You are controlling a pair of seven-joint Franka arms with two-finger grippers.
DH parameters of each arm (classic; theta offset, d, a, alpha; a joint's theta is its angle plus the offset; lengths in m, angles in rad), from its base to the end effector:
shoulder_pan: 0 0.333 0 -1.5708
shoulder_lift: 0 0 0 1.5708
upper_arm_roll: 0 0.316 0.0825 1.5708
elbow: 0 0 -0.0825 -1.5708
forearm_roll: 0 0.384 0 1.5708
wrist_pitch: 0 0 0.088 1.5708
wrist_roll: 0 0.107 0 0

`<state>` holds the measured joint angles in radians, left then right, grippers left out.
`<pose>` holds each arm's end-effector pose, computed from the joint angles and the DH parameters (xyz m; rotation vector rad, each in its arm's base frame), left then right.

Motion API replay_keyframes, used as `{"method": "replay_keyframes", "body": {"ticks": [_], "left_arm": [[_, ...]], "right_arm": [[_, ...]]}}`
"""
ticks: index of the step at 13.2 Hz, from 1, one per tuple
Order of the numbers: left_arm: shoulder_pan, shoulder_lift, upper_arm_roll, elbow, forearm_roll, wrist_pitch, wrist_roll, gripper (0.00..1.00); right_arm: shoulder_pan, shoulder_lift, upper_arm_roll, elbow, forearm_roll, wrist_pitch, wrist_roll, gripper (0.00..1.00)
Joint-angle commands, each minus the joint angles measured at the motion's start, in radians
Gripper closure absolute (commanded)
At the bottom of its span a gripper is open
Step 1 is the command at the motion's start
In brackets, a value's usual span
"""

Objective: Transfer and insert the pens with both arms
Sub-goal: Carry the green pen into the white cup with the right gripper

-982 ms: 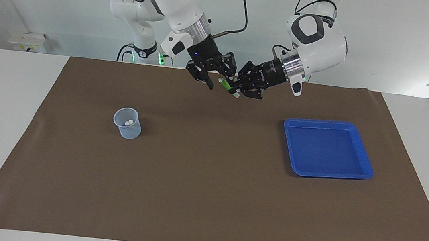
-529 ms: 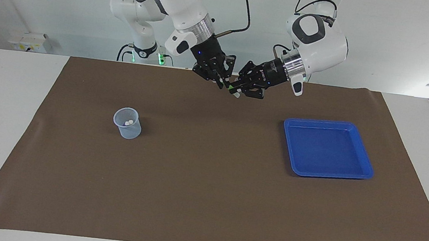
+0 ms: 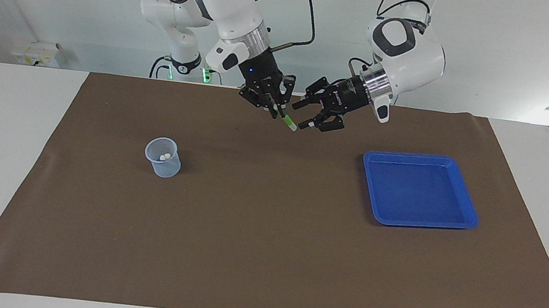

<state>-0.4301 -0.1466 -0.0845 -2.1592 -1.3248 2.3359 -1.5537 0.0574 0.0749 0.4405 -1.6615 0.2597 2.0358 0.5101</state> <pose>0.4621 -0.2812 0.5052 1.2973 1.7740 -0.9375 0.5354 0.2974 0.5903 -2.7410 0.1363 -0.1823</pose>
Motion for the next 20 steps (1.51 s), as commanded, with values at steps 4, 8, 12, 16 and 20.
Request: {"method": "replay_keyframes", "body": {"ticks": [4,8,12,16,20], "left_arm": [[0.008,-0.028,0.017,-0.037,-0.013,0.011,0.014,0.00],[0.086,-0.021,0.017,-0.031,0.174,-0.050,0.012,0.00],[0.097,-0.010,0.017,-0.024,0.413,-0.049,0.006,0.00],[0.177,0.004,0.019,0.010,0.424,-0.049,0.006,0.00],[0.218,0.013,0.022,0.024,0.464,-0.046,0.014,0.00]], "right_arm": [[-0.016,-0.064,-0.124,-0.139,-0.178,-0.008,-0.319,1.00],[-0.016,-0.147,-0.274,-0.243,-0.250,-0.028,-0.545,1.00],[-0.016,-0.202,-0.367,-0.383,-0.250,0.082,-0.689,1.00],[-0.016,-0.260,-0.402,-0.547,-0.249,0.236,-0.726,1.00],[-0.016,-0.261,-0.405,-0.630,-0.246,0.343,-0.716,1.00]]}}
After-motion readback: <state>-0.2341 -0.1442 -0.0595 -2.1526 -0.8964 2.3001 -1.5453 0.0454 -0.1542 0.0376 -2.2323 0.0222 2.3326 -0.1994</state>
